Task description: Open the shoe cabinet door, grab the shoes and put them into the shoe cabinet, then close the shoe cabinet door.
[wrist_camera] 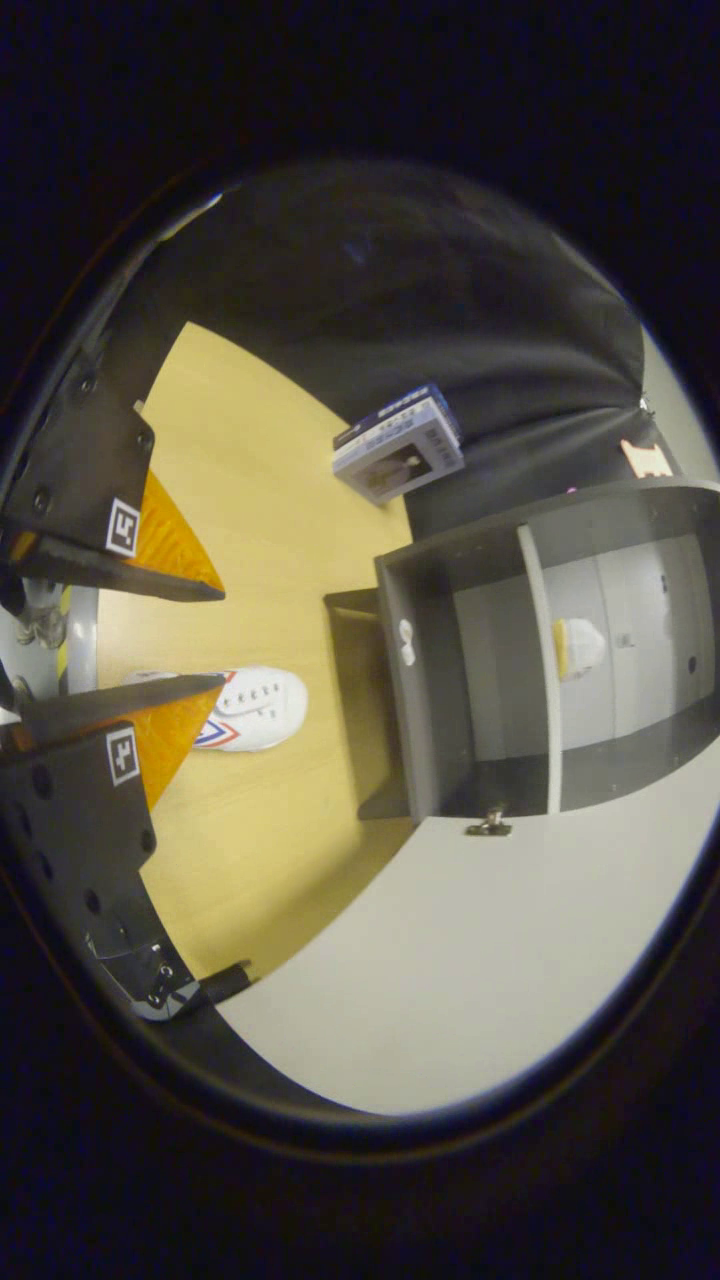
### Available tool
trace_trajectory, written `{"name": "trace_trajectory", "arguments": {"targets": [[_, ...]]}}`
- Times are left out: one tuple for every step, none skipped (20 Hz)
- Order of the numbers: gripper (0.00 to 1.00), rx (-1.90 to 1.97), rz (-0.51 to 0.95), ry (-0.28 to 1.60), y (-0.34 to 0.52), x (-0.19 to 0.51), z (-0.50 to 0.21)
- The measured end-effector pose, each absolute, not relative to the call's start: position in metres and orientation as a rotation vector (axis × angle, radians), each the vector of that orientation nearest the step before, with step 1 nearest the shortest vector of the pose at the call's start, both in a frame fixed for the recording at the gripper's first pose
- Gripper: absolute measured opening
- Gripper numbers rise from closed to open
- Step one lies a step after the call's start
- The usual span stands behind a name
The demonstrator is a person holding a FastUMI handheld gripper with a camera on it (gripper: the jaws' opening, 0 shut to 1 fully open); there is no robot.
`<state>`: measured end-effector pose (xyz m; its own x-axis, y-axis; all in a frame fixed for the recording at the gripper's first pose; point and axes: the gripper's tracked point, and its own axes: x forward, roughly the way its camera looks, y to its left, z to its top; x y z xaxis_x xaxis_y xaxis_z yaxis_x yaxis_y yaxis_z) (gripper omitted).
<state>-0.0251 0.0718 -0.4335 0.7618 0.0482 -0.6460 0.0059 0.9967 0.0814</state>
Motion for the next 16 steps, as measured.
{"name": "trace_trajectory", "arguments": {"targets": [[0.47, 0.079, 0.002, 0.730, 0.068, -0.021, -0.451], [0.47, 0.078, -0.018, 0.754, 0.064, -0.016, -0.468], [0.47, 0.077, -0.031, 0.781, 0.062, -0.013, -0.484], [0.47, 0.077, -0.034, 0.808, 0.063, -0.010, -0.500], [0.47, 0.075, -0.032, 0.834, 0.064, -0.009, -0.513], [0.47, 0.075, -0.031, 0.857, 0.064, -0.007, -0.526], [0.47, 0.078, -0.029, 0.867, 0.066, -0.006, -0.533], [0.47, 0.082, -0.030, 0.866, 0.067, -0.004, -0.538], [0.47, 0.084, -0.031, 0.854, 0.069, 0.001, -0.540], [0.47, 0.082, -0.035, 0.843, 0.069, 0.004, -0.542], [0.47, 0.079, -0.037, 0.833, 0.069, 0.007, -0.545], [0.47, 0.079, -0.036, 0.819, 0.070, 0.010, -0.547], [0.47, 0.080, -0.035, 0.799, 0.071, 0.014, -0.549], [0.46, 0.083, -0.034, 0.775, 0.071, 0.018, -0.550], [0.46, 0.083, -0.034, 0.747, 0.071, 0.021, -0.550], [0.46, 0.082, -0.033, 0.724, 0.072, 0.023, -0.551]]}}
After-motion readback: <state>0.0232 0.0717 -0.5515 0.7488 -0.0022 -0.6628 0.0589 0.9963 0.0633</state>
